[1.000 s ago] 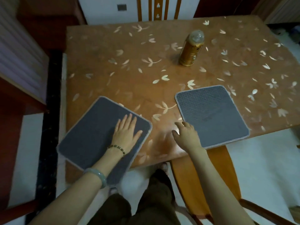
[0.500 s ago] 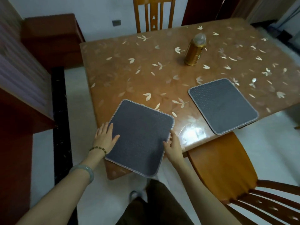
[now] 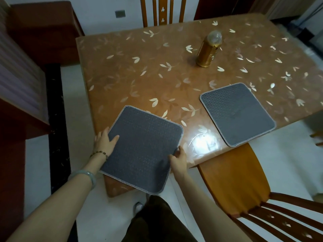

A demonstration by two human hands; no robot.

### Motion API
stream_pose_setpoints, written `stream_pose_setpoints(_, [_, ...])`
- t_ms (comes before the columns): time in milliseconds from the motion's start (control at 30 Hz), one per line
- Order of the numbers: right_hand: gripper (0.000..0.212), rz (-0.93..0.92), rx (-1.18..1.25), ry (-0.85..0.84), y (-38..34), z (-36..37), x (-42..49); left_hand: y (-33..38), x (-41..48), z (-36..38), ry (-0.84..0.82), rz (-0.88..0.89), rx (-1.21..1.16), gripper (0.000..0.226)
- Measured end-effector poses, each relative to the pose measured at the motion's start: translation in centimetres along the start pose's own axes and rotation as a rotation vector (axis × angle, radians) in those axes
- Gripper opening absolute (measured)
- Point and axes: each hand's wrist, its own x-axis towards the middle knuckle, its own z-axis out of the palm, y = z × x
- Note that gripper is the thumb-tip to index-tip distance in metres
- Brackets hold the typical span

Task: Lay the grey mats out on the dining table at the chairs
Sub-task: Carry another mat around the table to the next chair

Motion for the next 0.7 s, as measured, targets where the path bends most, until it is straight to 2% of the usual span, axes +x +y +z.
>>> stream_pose_setpoints(100, [0.059,0.050,0.083,0.050,-0.1,-0.2,0.7,0.1,0.3,-0.8,0.047,-0.052,-0.129,0.067])
stream_pose_setpoints(200, [0.055,0.085,0.052,0.084,-0.2,-0.4,1.2,-0.1,0.0,-1.4,0.086,-0.072,-0.157,0.044])
stream_pose_setpoints(267, [0.045,0.100,-0.007,0.088,-0.4,-0.6,1.4,-0.4,-0.6,-1.9,0.141,-0.048,-0.190,0.028])
stream_pose_setpoints(367, [0.032,0.066,-0.027,0.055,-1.7,-0.4,1.6,-0.8,-2.1,-3.4,0.261,-0.033,-0.273,0.021])
stream_pose_setpoints(533, [0.045,-0.146,0.021,-0.092,-5.3,1.2,0.7,-1.7,-5.2,-7.3,0.322,-0.099,-0.555,0.024])
stream_pose_setpoints(700, [0.062,-0.224,0.076,-0.301,-9.0,5.4,-1.2,-4.8,-7.3,-12.3,0.432,-0.164,-0.794,0.029])
